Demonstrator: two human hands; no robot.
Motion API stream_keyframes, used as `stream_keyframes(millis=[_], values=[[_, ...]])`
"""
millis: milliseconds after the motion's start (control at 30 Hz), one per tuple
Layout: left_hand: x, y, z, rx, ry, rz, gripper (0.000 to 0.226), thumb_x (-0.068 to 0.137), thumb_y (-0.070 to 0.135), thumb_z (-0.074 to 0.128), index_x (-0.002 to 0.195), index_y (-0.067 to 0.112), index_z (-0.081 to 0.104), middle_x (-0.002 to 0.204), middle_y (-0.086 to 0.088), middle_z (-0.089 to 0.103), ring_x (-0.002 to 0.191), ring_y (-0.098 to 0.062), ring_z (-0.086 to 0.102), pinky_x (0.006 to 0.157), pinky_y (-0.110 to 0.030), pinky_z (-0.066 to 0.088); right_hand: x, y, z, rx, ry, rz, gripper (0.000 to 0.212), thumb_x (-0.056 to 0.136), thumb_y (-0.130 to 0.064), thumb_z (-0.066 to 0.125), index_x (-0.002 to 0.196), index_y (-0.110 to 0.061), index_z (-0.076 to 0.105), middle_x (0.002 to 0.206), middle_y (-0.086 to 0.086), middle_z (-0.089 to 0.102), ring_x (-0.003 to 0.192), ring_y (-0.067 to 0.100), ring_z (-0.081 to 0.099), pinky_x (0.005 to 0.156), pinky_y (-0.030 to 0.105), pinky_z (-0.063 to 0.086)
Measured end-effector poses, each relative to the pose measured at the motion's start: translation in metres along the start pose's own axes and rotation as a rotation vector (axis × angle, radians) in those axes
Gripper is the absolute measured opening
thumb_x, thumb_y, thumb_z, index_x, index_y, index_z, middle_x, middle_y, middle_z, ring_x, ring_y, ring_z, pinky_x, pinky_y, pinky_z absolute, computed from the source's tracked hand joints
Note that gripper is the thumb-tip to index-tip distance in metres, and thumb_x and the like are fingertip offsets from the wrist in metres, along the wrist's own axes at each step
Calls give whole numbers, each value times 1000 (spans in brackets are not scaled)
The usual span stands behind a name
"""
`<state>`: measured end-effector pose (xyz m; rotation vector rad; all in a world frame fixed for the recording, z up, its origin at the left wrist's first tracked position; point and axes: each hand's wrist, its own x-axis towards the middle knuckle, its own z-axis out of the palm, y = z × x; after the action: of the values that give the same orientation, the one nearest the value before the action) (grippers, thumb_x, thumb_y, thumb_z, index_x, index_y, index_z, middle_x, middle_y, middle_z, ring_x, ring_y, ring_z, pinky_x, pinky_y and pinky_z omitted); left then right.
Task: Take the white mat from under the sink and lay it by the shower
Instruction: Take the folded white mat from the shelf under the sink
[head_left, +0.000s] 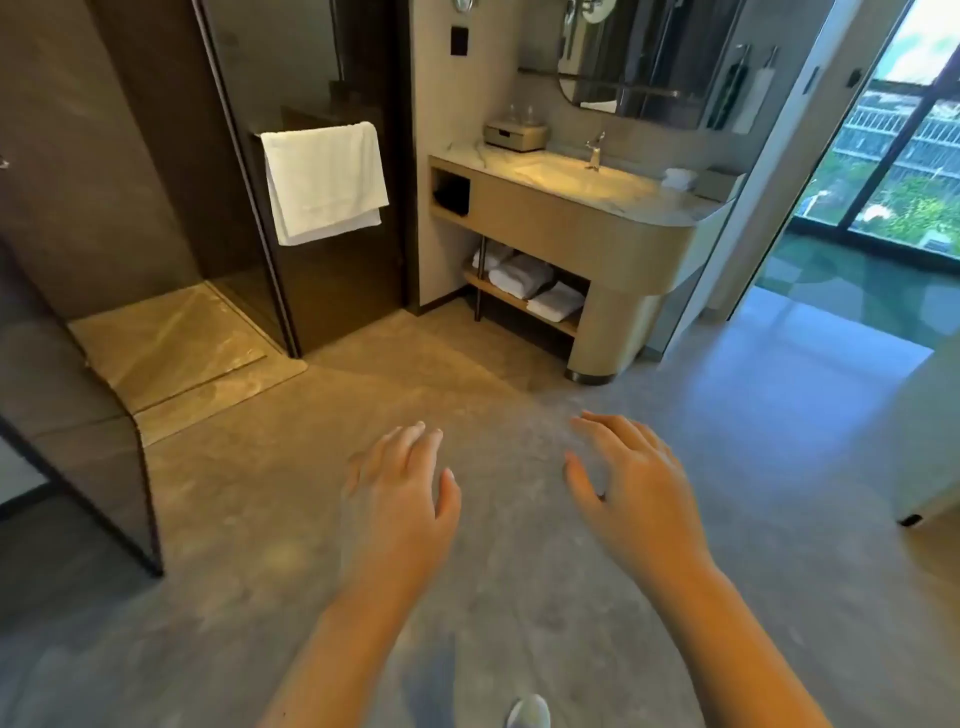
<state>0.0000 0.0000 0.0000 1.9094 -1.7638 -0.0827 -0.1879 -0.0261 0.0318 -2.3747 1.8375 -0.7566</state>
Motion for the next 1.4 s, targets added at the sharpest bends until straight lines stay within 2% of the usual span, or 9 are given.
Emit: stream_keyframes(millis=[200, 333, 500, 667, 733, 800, 867, 1133, 1400], values=[[98, 41, 61, -4, 50, 79, 36, 88, 27, 54, 123, 18, 54, 130, -5, 56, 123, -22, 47, 100, -41, 37, 88, 77, 13, 30, 47, 62, 34, 85, -28, 59, 116, -15, 59, 119, 5, 63, 112, 24, 55, 95, 41, 44], [163, 70, 96, -14, -9, 86, 38, 89, 28, 51, 126, 19, 52, 133, -5, 53, 126, -22, 43, 103, -39, 34, 140, 129, 9, 36, 102, 99, 32, 84, -26, 61, 114, -14, 60, 115, 7, 65, 108, 27, 57, 92, 44, 46], [226, 109, 135, 53, -3, 149, 35, 86, 27, 57, 120, 18, 57, 125, -6, 61, 117, -24, 53, 97, -40, 40, 191, 194, 12, 35, 105, 197, 34, 86, -28, 59, 116, -13, 59, 120, 9, 63, 112, 28, 55, 96, 45, 44], [278, 131, 172, 25, -92, 181, 38, 89, 29, 50, 126, 19, 51, 134, -3, 53, 125, -19, 43, 103, -36, 32, 229, 228, 26, 27, 93, 242, 33, 84, -26, 61, 114, -13, 61, 119, 9, 64, 110, 30, 57, 94, 45, 44], [301, 135, 184, 5, -87, 202, 35, 85, 22, 59, 119, 12, 59, 126, -8, 60, 118, -24, 52, 98, -39, 39, 248, 239, 35, 14, 93, 258, 33, 84, -26, 62, 113, -12, 62, 117, 9, 65, 108, 31, 58, 93, 46, 45], [325, 134, 199, -13, -70, 238, 32, 78, 13, 67, 109, 5, 65, 114, -15, 66, 106, -30, 61, 90, -43, 47, 269, 248, 45, -2, 97, 271, 32, 82, -24, 64, 112, -12, 63, 114, 10, 66, 105, 32, 60, 91, 48, 47], [354, 131, 213, -30, -78, 241, 32, 76, 11, 68, 107, 3, 65, 111, -16, 67, 103, -31, 62, 87, -45, 48, 296, 254, 57, -28, 91, 267, 32, 81, -24, 65, 110, -11, 64, 112, 10, 67, 103, 33, 61, 90, 48, 47], [512, 85, 259, -147, -58, 151, 32, 83, 16, 60, 114, 7, 61, 122, -13, 62, 114, -27, 55, 95, -41, 42, 467, 255, 122, -114, 46, 177, 32, 82, -29, 63, 112, -17, 63, 114, 6, 67, 105, 26, 61, 93, 44, 46], [642, 44, 289, -177, -85, 111, 36, 90, 24, 48, 124, 14, 53, 133, -6, 53, 125, -20, 43, 104, -39, 31, 609, 247, 179, -64, 78, 93, 26, 76, -20, 71, 101, -17, 67, 103, 4, 71, 98, 24, 64, 88, 42, 48]])
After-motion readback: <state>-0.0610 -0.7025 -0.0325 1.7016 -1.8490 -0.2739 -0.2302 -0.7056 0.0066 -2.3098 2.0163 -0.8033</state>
